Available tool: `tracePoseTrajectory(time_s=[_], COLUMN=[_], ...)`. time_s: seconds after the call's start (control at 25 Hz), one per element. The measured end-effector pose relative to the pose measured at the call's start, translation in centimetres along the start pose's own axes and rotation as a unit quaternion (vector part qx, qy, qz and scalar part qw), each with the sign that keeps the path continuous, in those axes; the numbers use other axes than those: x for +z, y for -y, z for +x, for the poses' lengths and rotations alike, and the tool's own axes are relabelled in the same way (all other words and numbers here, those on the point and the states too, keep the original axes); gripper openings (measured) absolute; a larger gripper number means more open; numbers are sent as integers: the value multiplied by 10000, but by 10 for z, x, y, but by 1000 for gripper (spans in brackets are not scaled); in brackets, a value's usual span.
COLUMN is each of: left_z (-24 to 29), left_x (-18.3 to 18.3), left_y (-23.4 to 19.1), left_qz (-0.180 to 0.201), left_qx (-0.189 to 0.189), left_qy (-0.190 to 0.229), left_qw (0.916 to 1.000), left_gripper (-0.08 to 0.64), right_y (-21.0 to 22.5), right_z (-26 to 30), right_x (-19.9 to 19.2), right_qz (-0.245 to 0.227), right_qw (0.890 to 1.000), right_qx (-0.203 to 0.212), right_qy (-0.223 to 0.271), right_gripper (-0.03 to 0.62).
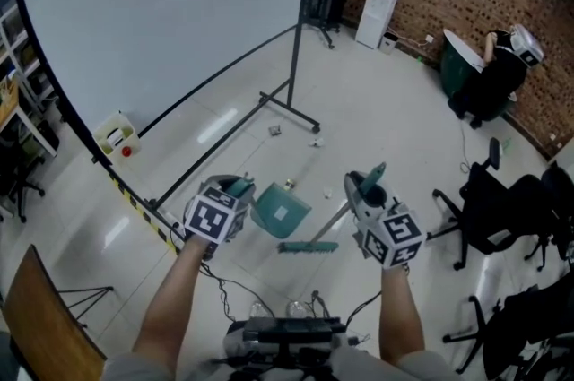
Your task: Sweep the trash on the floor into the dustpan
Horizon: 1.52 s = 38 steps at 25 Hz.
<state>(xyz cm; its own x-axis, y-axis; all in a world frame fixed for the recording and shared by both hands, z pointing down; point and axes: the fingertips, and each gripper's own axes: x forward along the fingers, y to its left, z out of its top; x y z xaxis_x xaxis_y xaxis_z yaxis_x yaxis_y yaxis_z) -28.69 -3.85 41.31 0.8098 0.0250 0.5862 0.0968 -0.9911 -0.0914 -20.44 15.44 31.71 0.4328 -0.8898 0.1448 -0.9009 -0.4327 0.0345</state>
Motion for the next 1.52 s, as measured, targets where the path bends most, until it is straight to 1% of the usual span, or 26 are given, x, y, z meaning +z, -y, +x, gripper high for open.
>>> tracePoseTrajectory(time_s=[0.2, 0.48, 0.64, 0.88, 0.96, 1.16, 1.28, 1.36, 1.52], left_z=[27, 78, 113, 164, 179, 217, 240, 255, 287], left_x=[-25, -50, -58, -55, -50, -39, -36, -37, -46], left_y=[-16, -26, -28, -24, -28, -41, -53, -61, -78], left_qz=[8, 137, 222, 417, 419, 391, 385, 358, 197], left_qx=[-117, -219, -165, -182, -151, -151, -216, -288, -441], left_qy=[-216, -610, -814, -939, -984, -1137, -1191, -1227, -1339], left_qw=[9997, 9978, 9963, 9945, 9941, 9926, 9919, 9914, 9898], left_gripper=[118, 118, 120, 120, 120, 120, 120, 120, 120], right_y=[21, 64, 91, 139, 154, 176, 187, 194, 215], right_z=[0, 13, 28, 60, 73, 106, 127, 142, 185], right_x=[-14, -44, -65, -97, -98, -96, -98, -104, -120], right_qz=[104, 224, 297, 466, 464, 213, 123, 164, 170], right_qw=[9987, 9963, 9973, 9977, 9977, 9976, 9971, 9962, 9947], right_qx=[-507, -791, -597, -199, -121, 126, 151, 116, -98], right_qy=[-35, -238, -299, -449, -486, -644, -736, -843, -1010], right_gripper=[46, 46, 46, 48, 48, 48, 48, 48, 46])
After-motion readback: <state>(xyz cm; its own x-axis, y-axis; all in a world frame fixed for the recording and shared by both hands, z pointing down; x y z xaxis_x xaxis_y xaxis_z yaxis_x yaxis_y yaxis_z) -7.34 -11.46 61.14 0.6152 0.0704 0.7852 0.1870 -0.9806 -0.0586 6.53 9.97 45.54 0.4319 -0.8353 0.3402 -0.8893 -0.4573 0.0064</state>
